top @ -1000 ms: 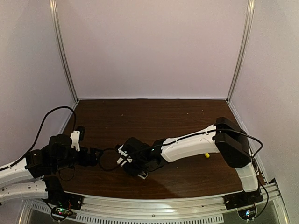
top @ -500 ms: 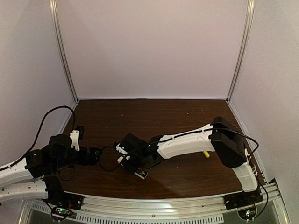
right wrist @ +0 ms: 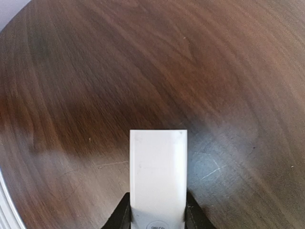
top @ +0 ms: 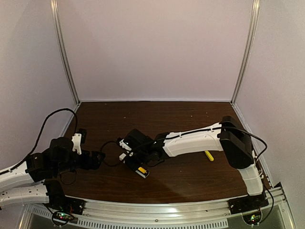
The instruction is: Unload the batteries from the remote control
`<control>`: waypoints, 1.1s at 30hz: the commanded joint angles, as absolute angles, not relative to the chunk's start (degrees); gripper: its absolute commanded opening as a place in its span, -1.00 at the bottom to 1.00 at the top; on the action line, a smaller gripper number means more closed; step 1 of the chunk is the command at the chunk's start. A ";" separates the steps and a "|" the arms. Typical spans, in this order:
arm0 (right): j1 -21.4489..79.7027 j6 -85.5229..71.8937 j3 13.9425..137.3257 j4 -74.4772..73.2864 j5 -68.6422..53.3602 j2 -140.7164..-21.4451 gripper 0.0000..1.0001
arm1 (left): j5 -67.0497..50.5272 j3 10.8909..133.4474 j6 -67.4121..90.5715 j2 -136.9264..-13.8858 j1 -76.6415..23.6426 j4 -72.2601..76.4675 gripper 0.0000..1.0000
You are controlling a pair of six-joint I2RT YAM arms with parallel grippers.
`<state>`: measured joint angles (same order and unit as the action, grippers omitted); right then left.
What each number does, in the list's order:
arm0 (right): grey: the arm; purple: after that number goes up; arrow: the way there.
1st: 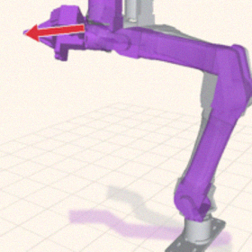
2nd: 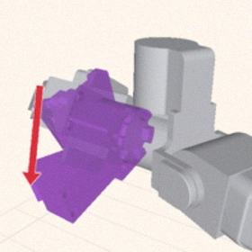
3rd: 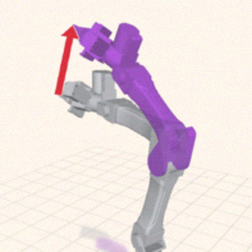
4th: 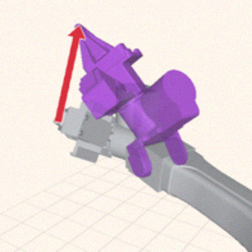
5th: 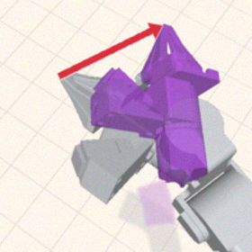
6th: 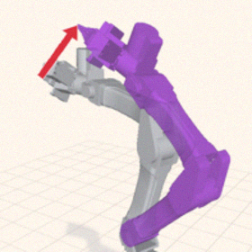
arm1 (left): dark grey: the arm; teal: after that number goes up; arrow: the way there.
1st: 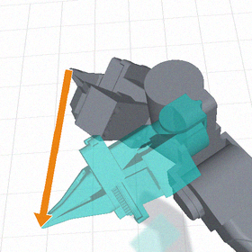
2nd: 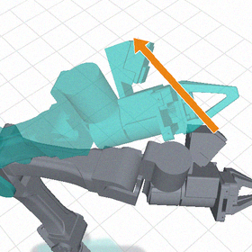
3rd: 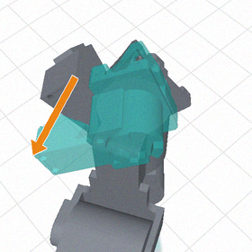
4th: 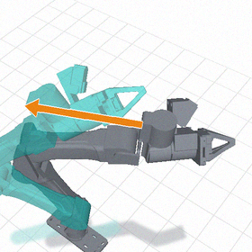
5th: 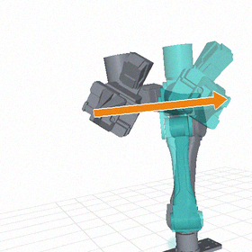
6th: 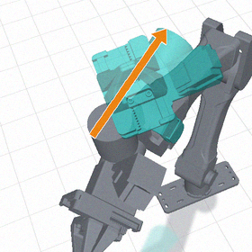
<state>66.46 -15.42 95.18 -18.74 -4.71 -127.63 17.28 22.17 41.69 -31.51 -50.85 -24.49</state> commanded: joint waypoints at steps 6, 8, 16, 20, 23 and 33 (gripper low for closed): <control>64.78 -18.63 88.29 -7.90 -3.33 -114.66 -0.49 | 13.30 23.30 40.81 -31.30 -51.10 -20.48 0.95; 64.68 -18.99 86.28 -5.63 -2.07 -112.19 -0.49 | 11.51 22.93 40.33 -31.16 -51.14 -18.86 0.95; 64.69 -24.05 76.09 8.39 3.52 -101.30 -0.49 | -7.37 19.13 36.68 -31.38 -51.14 0.54 0.95; 64.68 -26.77 70.22 19.32 2.56 -96.79 -0.51 | -13.81 18.75 35.94 -33.51 -51.11 9.95 0.95; 64.67 -29.08 66.40 28.26 1.11 -94.25 -0.53 | -17.07 18.61 35.45 -35.54 -51.15 15.55 0.95; 65.94 -39.72 60.62 48.59 -3.44 -93.17 -0.70 | -29.23 15.19 38.16 -43.44 -51.10 37.85 0.94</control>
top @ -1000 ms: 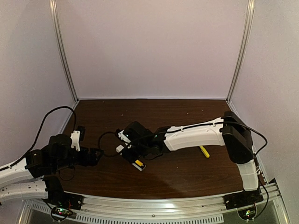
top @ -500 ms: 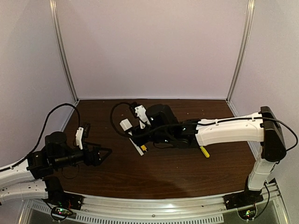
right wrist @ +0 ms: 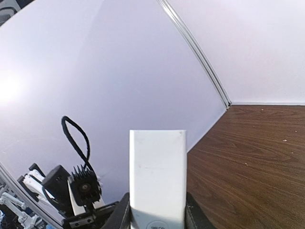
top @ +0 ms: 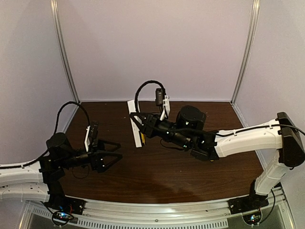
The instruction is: Unload the batteries from the remote control
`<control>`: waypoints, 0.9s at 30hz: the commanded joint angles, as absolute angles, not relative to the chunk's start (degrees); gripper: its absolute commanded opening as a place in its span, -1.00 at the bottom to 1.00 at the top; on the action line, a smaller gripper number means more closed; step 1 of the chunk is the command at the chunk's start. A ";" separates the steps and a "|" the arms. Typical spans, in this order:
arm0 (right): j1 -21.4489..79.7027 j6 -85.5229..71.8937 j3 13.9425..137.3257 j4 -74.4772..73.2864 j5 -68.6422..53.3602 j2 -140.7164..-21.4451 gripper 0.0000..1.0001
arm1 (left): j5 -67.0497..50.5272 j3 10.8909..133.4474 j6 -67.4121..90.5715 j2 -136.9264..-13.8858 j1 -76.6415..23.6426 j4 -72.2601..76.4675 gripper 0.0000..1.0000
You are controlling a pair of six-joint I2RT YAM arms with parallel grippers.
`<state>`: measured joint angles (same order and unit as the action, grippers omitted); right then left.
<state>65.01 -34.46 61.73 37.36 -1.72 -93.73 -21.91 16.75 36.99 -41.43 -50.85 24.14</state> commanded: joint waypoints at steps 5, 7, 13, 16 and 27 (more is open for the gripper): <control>68.10 -40.36 59.28 53.96 -1.33 -93.25 -0.81 | -30.23 14.85 39.04 -44.38 -51.15 41.57 0.93; 68.72 -40.70 58.12 56.78 -0.32 -93.21 -0.85 | -30.46 14.74 39.04 -44.30 -51.15 42.52 0.92; 69.51 -42.92 53.05 70.89 1.57 -94.77 -0.98 | -30.37 13.50 39.93 -45.04 -51.11 48.45 0.85; 69.94 -43.50 51.51 74.99 1.87 -95.37 -1.00 | -30.39 14.32 40.08 -47.78 -51.15 49.16 0.81; 72.82 -42.13 50.05 80.27 2.49 -97.56 -1.00 | -35.02 17.13 41.12 -59.32 -51.81 56.51 0.78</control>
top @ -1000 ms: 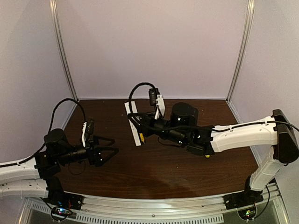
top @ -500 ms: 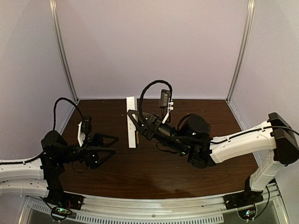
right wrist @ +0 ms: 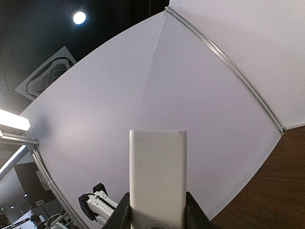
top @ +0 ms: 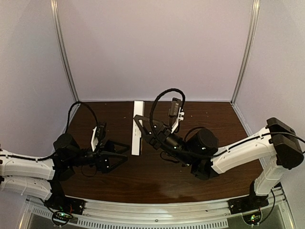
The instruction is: Unload the batteries from the remote control
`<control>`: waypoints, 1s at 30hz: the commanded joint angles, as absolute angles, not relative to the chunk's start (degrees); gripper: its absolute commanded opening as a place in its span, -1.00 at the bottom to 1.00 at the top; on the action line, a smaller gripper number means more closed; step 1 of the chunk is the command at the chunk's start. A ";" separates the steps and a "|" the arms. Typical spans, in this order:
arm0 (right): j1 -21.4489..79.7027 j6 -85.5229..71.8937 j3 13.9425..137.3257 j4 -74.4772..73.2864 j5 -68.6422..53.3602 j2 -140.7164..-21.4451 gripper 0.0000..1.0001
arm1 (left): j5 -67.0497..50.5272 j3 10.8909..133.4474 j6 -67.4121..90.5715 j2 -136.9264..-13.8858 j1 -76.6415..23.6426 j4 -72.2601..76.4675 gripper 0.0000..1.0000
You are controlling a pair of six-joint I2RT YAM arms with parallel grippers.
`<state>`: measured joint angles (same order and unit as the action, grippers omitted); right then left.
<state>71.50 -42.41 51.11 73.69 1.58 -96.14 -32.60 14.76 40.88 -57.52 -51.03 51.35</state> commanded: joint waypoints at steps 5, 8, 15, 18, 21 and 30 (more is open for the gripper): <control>73.88 -41.53 49.64 80.52 2.36 -98.28 -1.00 | -34.27 19.24 38.29 -60.84 -54.17 53.39 0.70; 74.30 -40.80 49.24 79.55 1.92 -98.03 -1.00 | -33.04 21.68 35.71 -61.08 -55.56 47.53 0.49; 74.78 -39.26 49.24 77.74 0.38 -97.74 -1.00 | -31.08 24.51 32.94 -62.48 -57.85 42.51 0.21; 75.16 -37.87 49.30 76.70 0.60 -97.64 -1.00 | -30.92 24.69 33.05 -62.92 -57.92 42.52 -0.19; 75.74 -36.43 49.23 76.64 0.92 -97.74 -1.00 | -30.70 24.71 33.24 -62.79 -57.92 42.36 -0.48; 76.11 -33.77 47.17 76.16 2.99 -95.80 -0.96 | -28.89 24.88 34.66 -59.70 -57.86 38.69 -0.89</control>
